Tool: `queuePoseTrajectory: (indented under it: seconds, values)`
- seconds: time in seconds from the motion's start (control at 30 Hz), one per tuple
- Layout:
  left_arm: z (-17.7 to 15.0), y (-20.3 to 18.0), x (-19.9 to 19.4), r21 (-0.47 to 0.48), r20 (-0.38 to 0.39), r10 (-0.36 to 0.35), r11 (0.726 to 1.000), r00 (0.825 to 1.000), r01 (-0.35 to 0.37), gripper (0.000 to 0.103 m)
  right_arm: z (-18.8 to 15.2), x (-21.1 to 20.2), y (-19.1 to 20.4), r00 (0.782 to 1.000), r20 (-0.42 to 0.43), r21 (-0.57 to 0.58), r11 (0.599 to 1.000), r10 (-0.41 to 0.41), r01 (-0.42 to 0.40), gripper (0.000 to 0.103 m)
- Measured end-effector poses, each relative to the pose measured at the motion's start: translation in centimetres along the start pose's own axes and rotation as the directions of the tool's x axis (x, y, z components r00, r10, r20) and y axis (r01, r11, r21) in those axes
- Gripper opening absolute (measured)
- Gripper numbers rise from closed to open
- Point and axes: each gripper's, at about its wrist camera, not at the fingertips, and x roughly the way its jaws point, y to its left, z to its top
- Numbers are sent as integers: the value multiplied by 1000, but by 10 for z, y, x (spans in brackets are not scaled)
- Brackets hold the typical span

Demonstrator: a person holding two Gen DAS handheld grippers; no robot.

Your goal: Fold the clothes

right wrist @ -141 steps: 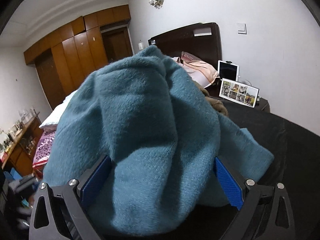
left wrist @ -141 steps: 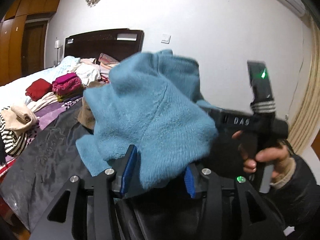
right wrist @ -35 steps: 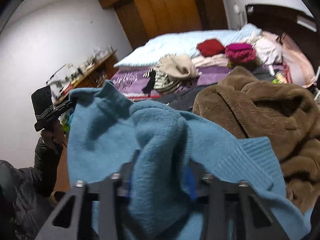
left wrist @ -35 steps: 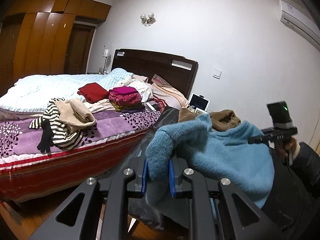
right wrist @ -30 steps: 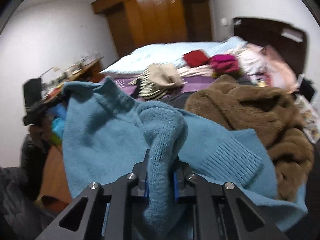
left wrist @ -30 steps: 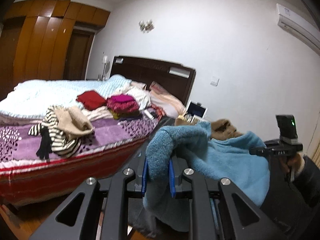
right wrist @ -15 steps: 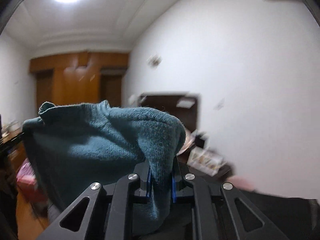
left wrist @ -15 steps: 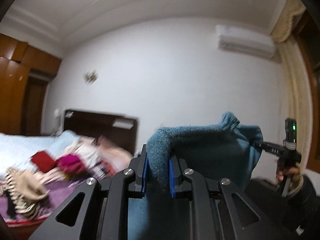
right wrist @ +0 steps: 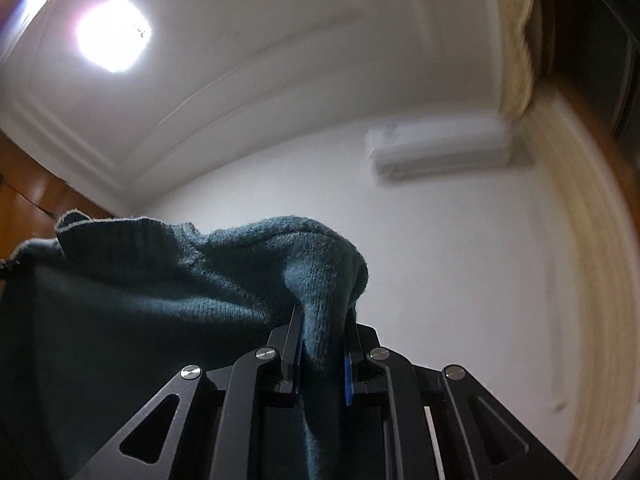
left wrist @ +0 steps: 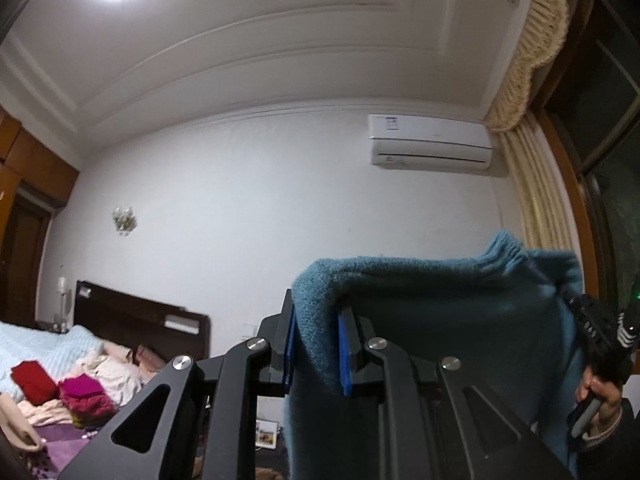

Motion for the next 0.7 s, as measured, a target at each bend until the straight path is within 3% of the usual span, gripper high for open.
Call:
queuePoseTrajectory:
  seconds: [0.2,0.33,0.43,0.6,0.7]
  values:
    - [2,-37,19,56,-13,-45,997,999,46,19,22,-35,-17,983,93,-75,983,-161,168,15]
    - [-16,-48,44,70,-57,-53,996,997,57,19,9,-26,-12,974,64,-153,962,-219,227,15]
    - [-41,-56,77,91,-132,-57,993,990,69,19,-16,-17,-15,963,24,-204,942,-267,266,15]
    - [-96,-70,149,135,-303,-44,987,952,88,19,-82,30,-49,936,-127,-217,930,-327,295,15]
    - [-147,-73,203,147,-426,-23,985,904,94,19,-130,65,-69,907,-220,-252,919,-359,303,15]
